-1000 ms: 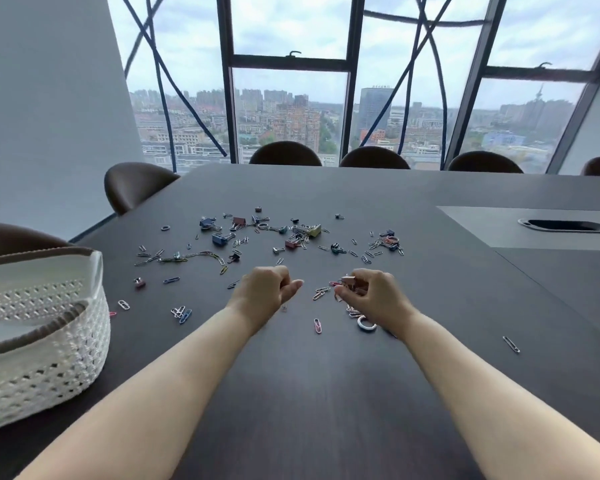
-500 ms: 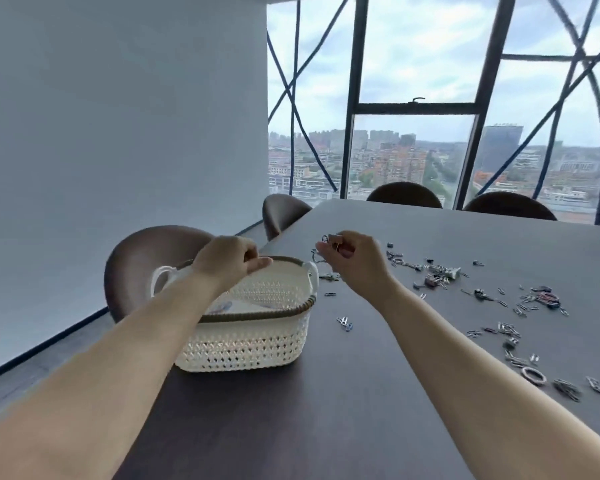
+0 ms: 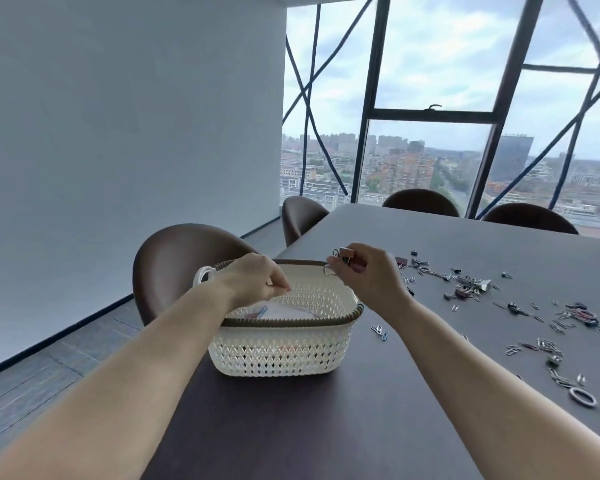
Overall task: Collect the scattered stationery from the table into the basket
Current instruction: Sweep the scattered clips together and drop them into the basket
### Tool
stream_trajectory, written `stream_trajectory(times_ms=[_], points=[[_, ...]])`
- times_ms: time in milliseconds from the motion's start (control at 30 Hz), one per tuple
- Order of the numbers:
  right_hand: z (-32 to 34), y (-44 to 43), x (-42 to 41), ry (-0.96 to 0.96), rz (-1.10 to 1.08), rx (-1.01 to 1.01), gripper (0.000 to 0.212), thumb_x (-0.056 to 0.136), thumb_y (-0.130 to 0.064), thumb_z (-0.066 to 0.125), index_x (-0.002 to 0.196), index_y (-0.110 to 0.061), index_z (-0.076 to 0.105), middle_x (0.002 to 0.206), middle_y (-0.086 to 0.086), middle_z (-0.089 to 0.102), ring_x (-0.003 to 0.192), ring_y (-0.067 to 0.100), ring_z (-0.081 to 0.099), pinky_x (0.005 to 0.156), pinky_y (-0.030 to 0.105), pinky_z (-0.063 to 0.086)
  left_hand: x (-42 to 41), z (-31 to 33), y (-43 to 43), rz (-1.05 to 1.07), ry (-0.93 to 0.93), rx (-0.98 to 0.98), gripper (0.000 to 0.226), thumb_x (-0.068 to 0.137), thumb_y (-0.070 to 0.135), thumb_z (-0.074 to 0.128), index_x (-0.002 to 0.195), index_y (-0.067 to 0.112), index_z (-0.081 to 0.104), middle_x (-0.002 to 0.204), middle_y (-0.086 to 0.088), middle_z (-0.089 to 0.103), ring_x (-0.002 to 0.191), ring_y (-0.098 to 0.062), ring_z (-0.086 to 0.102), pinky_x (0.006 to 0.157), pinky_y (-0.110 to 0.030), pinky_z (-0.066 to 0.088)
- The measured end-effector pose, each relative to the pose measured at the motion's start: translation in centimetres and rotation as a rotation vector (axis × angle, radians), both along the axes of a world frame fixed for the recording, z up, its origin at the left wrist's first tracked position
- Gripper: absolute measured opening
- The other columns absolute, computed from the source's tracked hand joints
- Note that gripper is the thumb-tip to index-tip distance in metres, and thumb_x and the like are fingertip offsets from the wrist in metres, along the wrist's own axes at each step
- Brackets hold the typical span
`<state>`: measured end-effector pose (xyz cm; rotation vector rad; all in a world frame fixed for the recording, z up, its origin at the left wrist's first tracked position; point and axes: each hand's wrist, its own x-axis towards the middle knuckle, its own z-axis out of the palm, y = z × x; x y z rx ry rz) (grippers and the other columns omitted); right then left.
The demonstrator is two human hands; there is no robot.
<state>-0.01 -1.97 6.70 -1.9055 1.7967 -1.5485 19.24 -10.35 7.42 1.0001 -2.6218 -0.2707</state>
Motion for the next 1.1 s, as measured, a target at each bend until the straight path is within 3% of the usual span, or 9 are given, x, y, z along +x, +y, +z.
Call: stream_trajectory(times_ms=[133, 233, 333, 433, 533, 633, 867, 967, 1100], points=[[-0.5, -0.4, -0.2, 0.006, -0.010, 0.012, 0.027, 0.083, -0.026, 0.068, 0.069, -0.004, 0.060, 0.053, -0.001, 0.047, 0.051, 0.013, 0.039, 0.054, 0.025, 0.033, 0.5, 0.4, 0.2, -0.006, -0.049, 0.035, 0.021, 0.090, 0.026, 0.059, 0.107, 0.022, 0.070, 0.109, 0.010, 0.068, 0.099, -0.003, 0.062, 0.087, -0.014, 0.042], [-0.3, -0.8, 0.6, 0.034, 0.000, 0.007, 0.027, 0.083, -0.027, 0.068, 0.063, -0.014, 0.055, 0.047, -0.011, 0.038, 0.044, 0.004, 0.033, 0.050, 0.021, 0.030, 1.4, 0.5, 0.2, 0.030, 0.000, 0.001, 0.017, 0.089, 0.033, 0.059, 0.096, 0.023, 0.071, 0.096, 0.008, 0.069, 0.084, -0.004, 0.062, 0.084, -0.026, 0.050], [0.1, -1.3, 2.2, 0.156, 0.035, 0.045, 0.032, 0.083, -0.033, 0.067, 0.059, -0.028, 0.047, 0.049, -0.012, 0.040, 0.044, 0.001, 0.041, 0.047, 0.014, 0.029, 2.5, 0.3, 0.9, 0.079, 0.088, -0.142, 0.019, 0.089, 0.033, 0.057, 0.082, 0.018, 0.066, 0.071, 0.008, 0.060, 0.066, -0.008, 0.054, 0.061, -0.021, 0.043], [0.2, -2.0, 3.1, 0.436, 0.020, 0.312, 0.026, 0.080, -0.053, 0.063, 0.087, -0.028, 0.062, 0.082, -0.011, 0.063, 0.075, 0.002, 0.058, 0.070, 0.025, 0.048, 3.8, -0.2, 1.7, 0.140, 0.116, -0.290, 0.023, 0.089, 0.034, 0.055, 0.073, 0.019, 0.061, 0.064, 0.009, 0.053, 0.062, -0.012, 0.051, 0.053, -0.024, 0.035], [0.0, -2.0, 3.3, 0.531, -0.015, 0.408, 0.036, 0.080, -0.050, 0.063, 0.109, -0.029, 0.064, 0.117, -0.008, 0.064, 0.106, 0.015, 0.058, 0.094, 0.042, 0.045, 5.1, -0.5, 2.0, 0.167, 0.072, -0.391, 0.024, 0.088, 0.034, 0.054, 0.069, 0.020, 0.056, 0.066, 0.010, 0.049, 0.065, -0.013, 0.051, 0.050, -0.023, 0.028], [0.0, -1.3, 3.3, 0.540, -0.060, 0.291, 0.018, 0.087, -0.035, 0.060, 0.095, -0.024, 0.072, 0.104, -0.006, 0.069, 0.095, 0.017, 0.063, 0.085, 0.038, 0.051, 5.6, -0.4, 2.3, 0.168, 0.006, -0.441, 0.022, 0.088, 0.035, 0.052, 0.074, 0.019, 0.058, 0.073, 0.009, 0.051, 0.072, -0.016, 0.056, 0.056, -0.025, 0.030], [0.0, 2.1, 0.9, 0.673, -0.219, 0.061, 0.028, 0.096, -0.029, 0.044, 0.092, -0.012, 0.066, 0.090, 0.005, 0.068, 0.082, 0.027, 0.062, 0.062, 0.029, 0.040, 2.7, 0.0, 4.8, 0.108, 0.054, -0.537, 0.017, 0.088, 0.030, 0.052, 0.084, 0.018, 0.063, 0.082, 0.005, 0.061, 0.075, -0.019, 0.060, 0.057, -0.024, 0.036], [-0.8, 4.7, -3.0, 0.583, -0.298, 0.047, 0.026, 0.093, -0.026, 0.047, 0.079, -0.010, 0.062, 0.081, 0.005, 0.064, 0.078, 0.029, 0.059, 0.062, 0.032, 0.044, -0.4, -0.3, 5.9, -0.003, 0.123, -0.625, 0.012, 0.082, 0.026, 0.059, 0.078, 0.016, 0.063, 0.076, 0.002, 0.062, 0.068, -0.022, 0.062, 0.056, -0.028, 0.044], [-4.1, 9.2, -10.2, 0.472, -0.416, 0.219, 0.016, 0.089, -0.024, 0.054, 0.087, -0.013, 0.065, 0.090, 0.003, 0.066, 0.088, 0.027, 0.060, 0.075, 0.035, 0.048, -7.0, -2.1, 9.1, -0.178, 0.173, -0.741, 0.016, 0.078, 0.027, 0.053, 0.072, 0.018, 0.065, 0.072, 0.003, 0.063, 0.067, -0.017, 0.064, 0.049, -0.026, 0.048]])
